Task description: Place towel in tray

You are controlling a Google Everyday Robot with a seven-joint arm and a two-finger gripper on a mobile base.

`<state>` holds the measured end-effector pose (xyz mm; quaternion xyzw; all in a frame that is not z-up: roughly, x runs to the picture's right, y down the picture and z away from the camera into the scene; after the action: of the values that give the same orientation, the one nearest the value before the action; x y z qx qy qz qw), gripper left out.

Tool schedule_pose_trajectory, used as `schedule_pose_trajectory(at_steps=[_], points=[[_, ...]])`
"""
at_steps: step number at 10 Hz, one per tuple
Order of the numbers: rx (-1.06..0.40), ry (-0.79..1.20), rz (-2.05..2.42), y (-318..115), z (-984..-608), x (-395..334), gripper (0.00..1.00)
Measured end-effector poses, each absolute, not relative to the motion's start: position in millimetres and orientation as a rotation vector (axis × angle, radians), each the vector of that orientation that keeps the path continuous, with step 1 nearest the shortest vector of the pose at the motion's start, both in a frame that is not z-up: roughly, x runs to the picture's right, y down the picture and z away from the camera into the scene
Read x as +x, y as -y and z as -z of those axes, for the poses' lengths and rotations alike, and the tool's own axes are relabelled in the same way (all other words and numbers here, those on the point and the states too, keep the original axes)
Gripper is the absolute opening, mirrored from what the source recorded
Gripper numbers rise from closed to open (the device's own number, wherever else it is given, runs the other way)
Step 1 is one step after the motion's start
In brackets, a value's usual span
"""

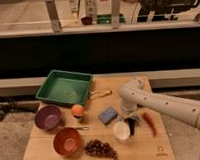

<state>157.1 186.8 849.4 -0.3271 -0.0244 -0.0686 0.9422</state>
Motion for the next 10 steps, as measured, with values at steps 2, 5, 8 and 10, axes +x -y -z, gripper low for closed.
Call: schedule_pose_trajectory(at_steps=[2, 5, 8, 10], points=[[-0.655, 0.057, 0.142, -179.5, -836.4, 160.1, 0.0], [-0.598, 0.07, 0.159, -141.8, -789.8, 158.8, 0.0], [-0.539, 0.075, 0.2, -90.7, -734.6, 149.5, 0.0], [-0.502, 0.079, 0.236, -52.7, -703.5, 137.1, 0.0]])
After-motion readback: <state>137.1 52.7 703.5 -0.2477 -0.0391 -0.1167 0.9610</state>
